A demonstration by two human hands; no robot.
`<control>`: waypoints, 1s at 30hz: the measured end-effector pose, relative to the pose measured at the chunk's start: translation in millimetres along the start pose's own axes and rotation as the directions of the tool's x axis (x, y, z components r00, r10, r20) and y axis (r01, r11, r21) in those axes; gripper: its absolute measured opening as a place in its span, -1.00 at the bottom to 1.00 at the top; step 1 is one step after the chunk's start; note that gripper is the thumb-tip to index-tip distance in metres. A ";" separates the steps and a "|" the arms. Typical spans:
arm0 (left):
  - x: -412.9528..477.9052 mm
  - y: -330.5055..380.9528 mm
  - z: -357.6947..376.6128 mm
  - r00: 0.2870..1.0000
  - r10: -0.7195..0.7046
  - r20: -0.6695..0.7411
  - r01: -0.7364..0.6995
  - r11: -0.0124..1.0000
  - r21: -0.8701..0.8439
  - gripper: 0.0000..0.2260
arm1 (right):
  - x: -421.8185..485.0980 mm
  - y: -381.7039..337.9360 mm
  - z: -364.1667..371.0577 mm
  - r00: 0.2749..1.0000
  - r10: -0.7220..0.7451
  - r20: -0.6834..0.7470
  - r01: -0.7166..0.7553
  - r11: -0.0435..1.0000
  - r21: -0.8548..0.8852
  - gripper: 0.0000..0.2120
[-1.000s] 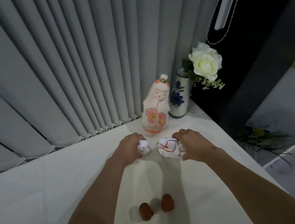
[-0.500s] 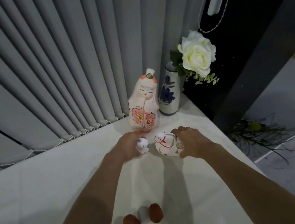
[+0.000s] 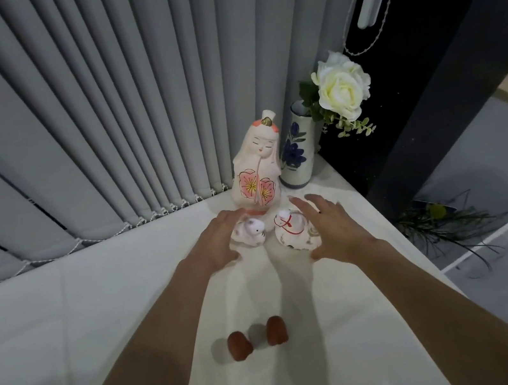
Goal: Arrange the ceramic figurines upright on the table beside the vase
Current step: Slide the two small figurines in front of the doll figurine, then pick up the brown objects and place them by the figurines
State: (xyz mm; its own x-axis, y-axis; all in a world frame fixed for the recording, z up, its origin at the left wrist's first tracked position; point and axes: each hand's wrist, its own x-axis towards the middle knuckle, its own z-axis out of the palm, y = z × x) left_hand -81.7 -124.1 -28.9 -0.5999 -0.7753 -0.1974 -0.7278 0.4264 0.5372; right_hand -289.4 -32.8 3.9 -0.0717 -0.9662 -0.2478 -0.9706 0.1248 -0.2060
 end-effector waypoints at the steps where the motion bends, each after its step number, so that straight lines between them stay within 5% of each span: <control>1: -6.6 -1.0 -1.6 1.000 0.004 -0.014 -0.003 1.000 0.017 -0.19 | -5.8 -4.6 -0.8 1.000 -0.010 -0.025 0.009 1.000 -0.017 0.01; 8: -71.4 -8.1 -3.4 0.998 0.049 -0.029 -0.047 0.997 0.064 -0.30 | -59.0 -47.5 6.7 0.966 -0.127 -0.225 0.126 0.992 -0.016 -0.27; 16: -148.5 -23.8 25.0 0.985 0.003 0.170 0.013 0.995 -0.094 -0.21 | -100.1 -82.2 55.5 0.993 -0.104 0.054 0.094 0.983 0.155 -0.27; 30: -155.4 -9.6 84.7 0.968 -0.213 -0.131 0.140 0.896 -0.420 -0.70 | -107.7 -89.4 82.0 0.998 -0.037 -0.048 0.047 0.971 0.234 -0.58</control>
State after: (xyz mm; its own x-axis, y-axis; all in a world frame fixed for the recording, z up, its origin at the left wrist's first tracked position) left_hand -9.7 31.7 -72.8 -0.3818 -0.9028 -0.1979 -0.5970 0.0774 0.7985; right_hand -176.1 78.7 -28.6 -0.0464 -0.9798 -0.1943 -0.8922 0.1281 -0.4331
